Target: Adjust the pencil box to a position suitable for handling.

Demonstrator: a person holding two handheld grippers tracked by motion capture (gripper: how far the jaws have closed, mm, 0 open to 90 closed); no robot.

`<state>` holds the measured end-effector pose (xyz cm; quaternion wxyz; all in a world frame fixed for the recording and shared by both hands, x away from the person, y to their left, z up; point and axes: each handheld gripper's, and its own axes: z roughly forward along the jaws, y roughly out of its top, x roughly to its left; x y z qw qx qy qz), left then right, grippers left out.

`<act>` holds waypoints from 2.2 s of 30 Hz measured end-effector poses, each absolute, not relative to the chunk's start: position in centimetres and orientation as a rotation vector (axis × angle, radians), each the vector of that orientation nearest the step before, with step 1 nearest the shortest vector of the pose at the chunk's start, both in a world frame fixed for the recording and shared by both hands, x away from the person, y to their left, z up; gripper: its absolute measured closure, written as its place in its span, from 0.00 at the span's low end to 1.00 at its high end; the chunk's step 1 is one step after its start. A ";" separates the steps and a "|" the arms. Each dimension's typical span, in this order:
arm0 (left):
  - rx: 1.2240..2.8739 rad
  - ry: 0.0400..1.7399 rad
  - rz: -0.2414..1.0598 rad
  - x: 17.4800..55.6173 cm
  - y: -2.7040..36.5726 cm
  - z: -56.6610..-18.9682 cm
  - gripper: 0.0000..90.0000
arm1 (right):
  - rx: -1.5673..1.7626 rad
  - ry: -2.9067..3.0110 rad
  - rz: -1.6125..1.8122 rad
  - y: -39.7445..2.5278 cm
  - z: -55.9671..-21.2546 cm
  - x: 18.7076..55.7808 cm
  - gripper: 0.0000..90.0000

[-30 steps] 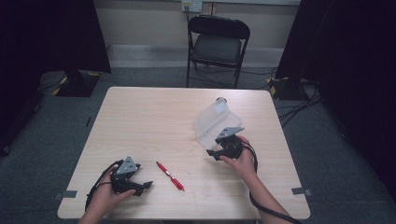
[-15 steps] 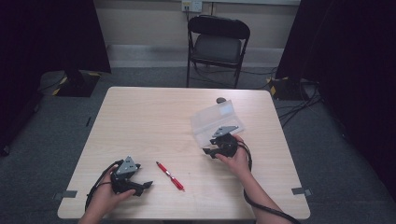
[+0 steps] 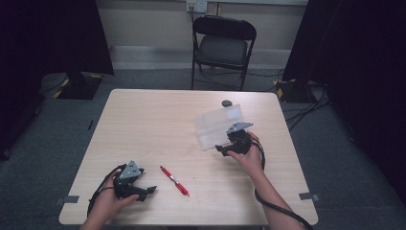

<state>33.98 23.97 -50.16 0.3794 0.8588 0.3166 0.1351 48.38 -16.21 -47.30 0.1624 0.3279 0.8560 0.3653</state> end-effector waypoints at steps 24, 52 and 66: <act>2.199 0.805 0.346 34.0 24.0 -50.1 0.16 | 0.920 2.519 1.008 -15.5 -48.6 48.0 0.68; 2.198 0.805 0.346 34.0 24.0 -50.2 0.16 | 1.013 2.497 1.077 -16.2 -48.0 44.6 0.72; 2.188 0.765 0.338 33.6 23.5 -50.1 0.27 | 1.018 2.484 1.080 -18.1 -48.4 42.7 0.88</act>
